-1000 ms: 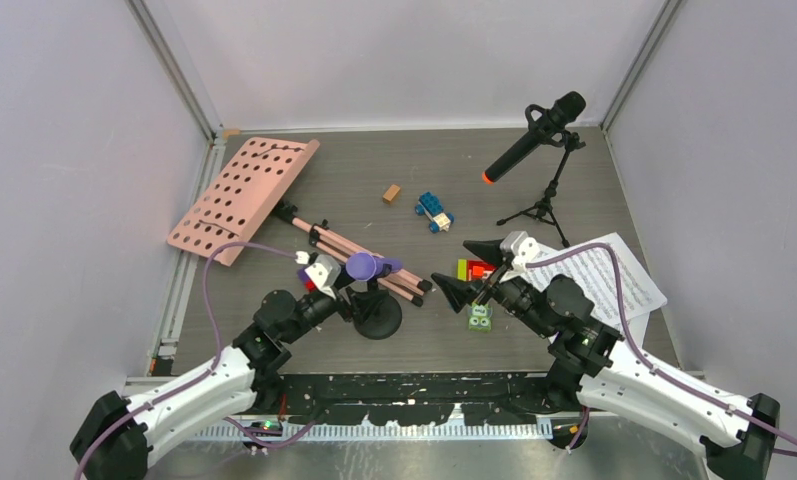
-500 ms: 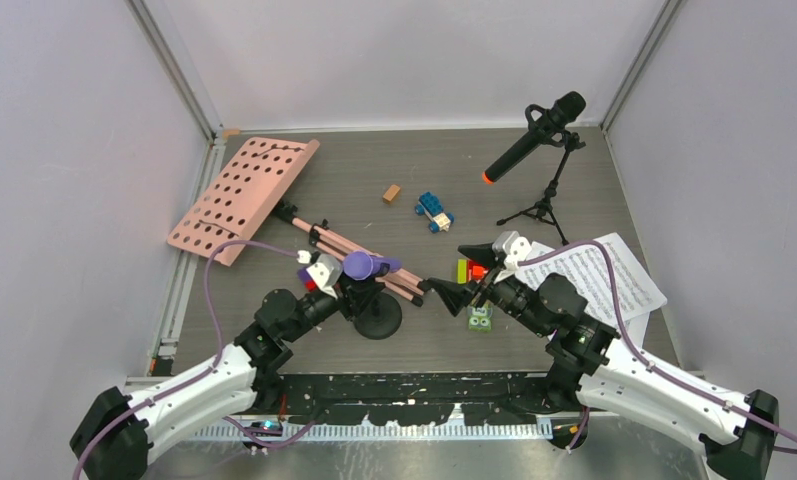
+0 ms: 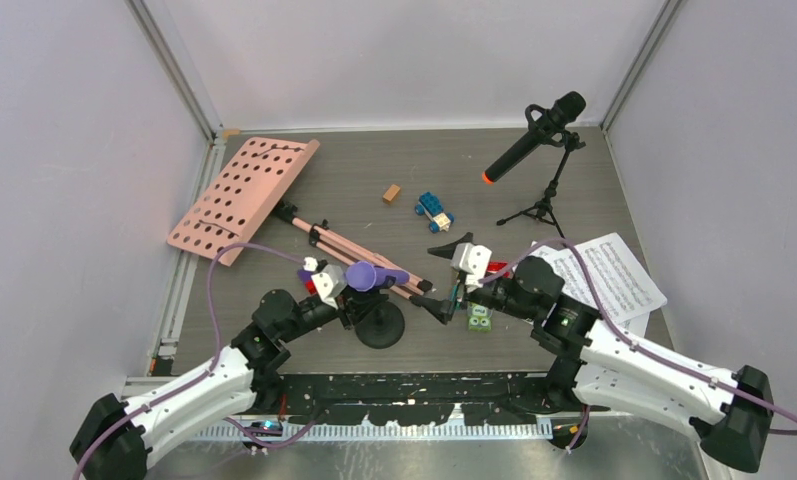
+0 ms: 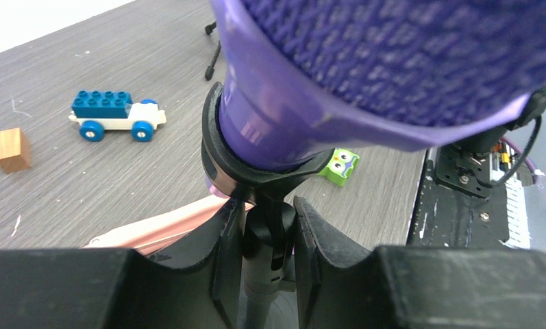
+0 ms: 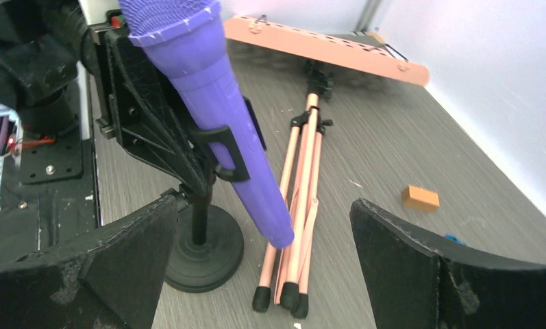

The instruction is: Pack up the instrument practice props

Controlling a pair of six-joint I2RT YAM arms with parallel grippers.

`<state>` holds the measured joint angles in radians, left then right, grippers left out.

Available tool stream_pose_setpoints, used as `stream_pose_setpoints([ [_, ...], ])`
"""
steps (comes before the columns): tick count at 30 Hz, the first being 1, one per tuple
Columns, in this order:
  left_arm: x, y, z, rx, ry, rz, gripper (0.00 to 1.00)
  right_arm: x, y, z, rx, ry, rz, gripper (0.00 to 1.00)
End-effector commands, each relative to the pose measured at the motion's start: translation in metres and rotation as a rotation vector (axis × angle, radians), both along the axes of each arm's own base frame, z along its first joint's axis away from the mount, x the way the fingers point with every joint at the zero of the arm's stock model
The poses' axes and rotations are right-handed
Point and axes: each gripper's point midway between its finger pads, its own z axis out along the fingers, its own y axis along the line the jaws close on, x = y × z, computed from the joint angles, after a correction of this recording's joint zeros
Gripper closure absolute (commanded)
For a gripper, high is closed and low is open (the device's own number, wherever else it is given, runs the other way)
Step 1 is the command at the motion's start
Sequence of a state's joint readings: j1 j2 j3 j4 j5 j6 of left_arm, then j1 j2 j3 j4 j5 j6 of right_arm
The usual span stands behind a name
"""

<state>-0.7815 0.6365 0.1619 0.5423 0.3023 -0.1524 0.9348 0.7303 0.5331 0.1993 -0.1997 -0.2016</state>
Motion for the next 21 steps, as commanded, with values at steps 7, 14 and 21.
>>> stream_pose_setpoints([
  [7,-0.013,-0.012,0.019,-0.032,-0.039,-0.107,1.0,0.003,0.058,0.048,-0.045,-0.345,0.201,0.0],
  [14,-0.012,-0.011,0.016,-0.032,-0.036,-0.094,1.0,-0.008,0.088,0.055,-0.055,-0.386,0.264,0.01],
  [21,-0.013,-0.013,0.016,-0.027,-0.037,-0.11,1.0,-0.002,0.108,0.049,-0.067,-0.409,0.196,0.09],
])
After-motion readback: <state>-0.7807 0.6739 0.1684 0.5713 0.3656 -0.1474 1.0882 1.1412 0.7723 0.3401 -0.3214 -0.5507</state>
